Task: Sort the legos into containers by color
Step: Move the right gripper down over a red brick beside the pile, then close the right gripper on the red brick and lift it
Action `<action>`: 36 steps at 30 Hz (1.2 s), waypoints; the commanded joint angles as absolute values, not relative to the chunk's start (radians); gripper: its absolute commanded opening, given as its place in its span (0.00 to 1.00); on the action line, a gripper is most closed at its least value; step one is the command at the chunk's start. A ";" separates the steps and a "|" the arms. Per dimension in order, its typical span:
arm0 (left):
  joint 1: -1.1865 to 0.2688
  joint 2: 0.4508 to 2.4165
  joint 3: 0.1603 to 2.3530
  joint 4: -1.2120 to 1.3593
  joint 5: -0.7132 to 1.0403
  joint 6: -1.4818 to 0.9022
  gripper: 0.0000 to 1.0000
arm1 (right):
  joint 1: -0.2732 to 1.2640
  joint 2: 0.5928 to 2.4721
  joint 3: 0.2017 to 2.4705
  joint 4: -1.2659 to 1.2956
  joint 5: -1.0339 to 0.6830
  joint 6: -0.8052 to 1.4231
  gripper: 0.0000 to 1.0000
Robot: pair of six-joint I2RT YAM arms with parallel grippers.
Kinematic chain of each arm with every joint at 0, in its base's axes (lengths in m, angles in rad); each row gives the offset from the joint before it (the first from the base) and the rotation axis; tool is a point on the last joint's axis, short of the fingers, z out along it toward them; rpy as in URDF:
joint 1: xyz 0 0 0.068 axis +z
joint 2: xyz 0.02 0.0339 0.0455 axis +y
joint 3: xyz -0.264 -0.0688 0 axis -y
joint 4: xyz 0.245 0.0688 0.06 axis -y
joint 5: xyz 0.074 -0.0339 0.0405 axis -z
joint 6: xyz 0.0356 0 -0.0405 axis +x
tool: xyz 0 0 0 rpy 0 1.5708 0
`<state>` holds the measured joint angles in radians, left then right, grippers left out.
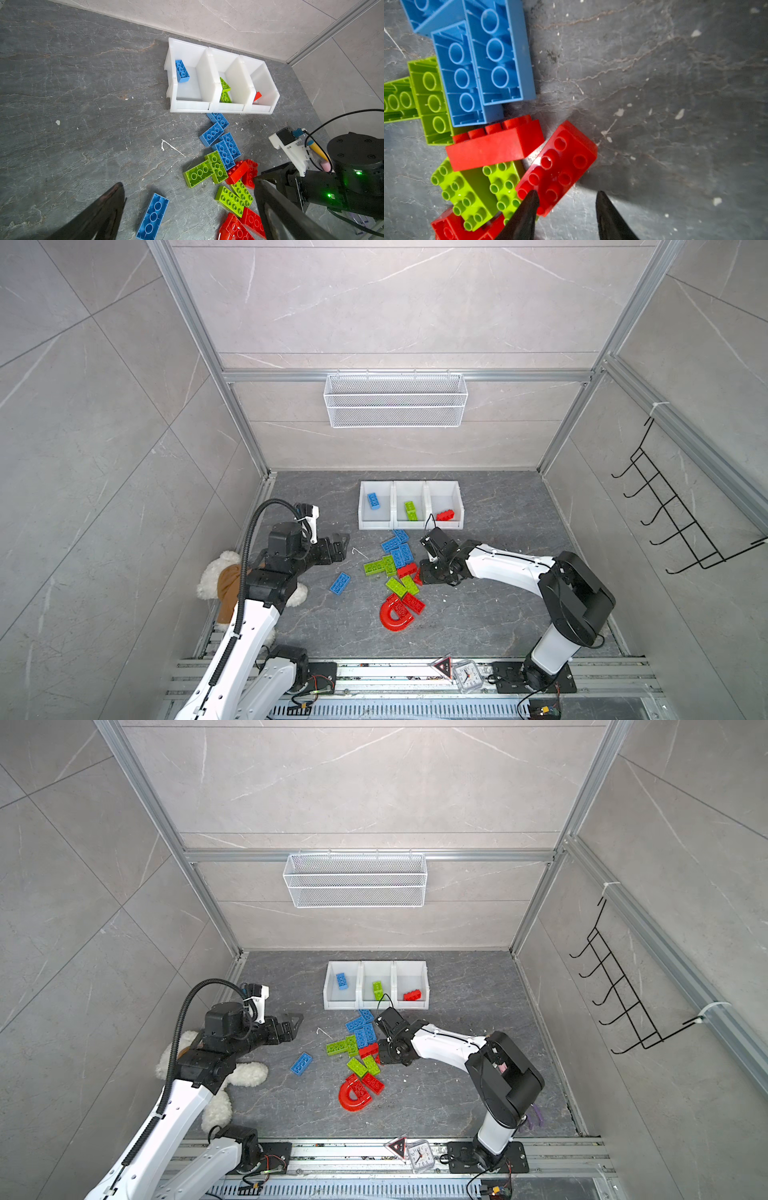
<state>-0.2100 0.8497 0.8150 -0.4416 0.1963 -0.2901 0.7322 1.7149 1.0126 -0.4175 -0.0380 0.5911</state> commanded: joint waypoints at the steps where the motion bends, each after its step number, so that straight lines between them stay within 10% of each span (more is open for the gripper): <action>1: -0.216 0.848 0.845 -0.426 0.211 -0.269 1.00 | 0.739 1.738 1.003 -0.487 0.021 0.578 0.48; 36: -0.216 0.853 0.848 -0.426 0.227 -0.267 1.00 | 0.738 1.788 1.114 -0.532 0.025 0.559 0.54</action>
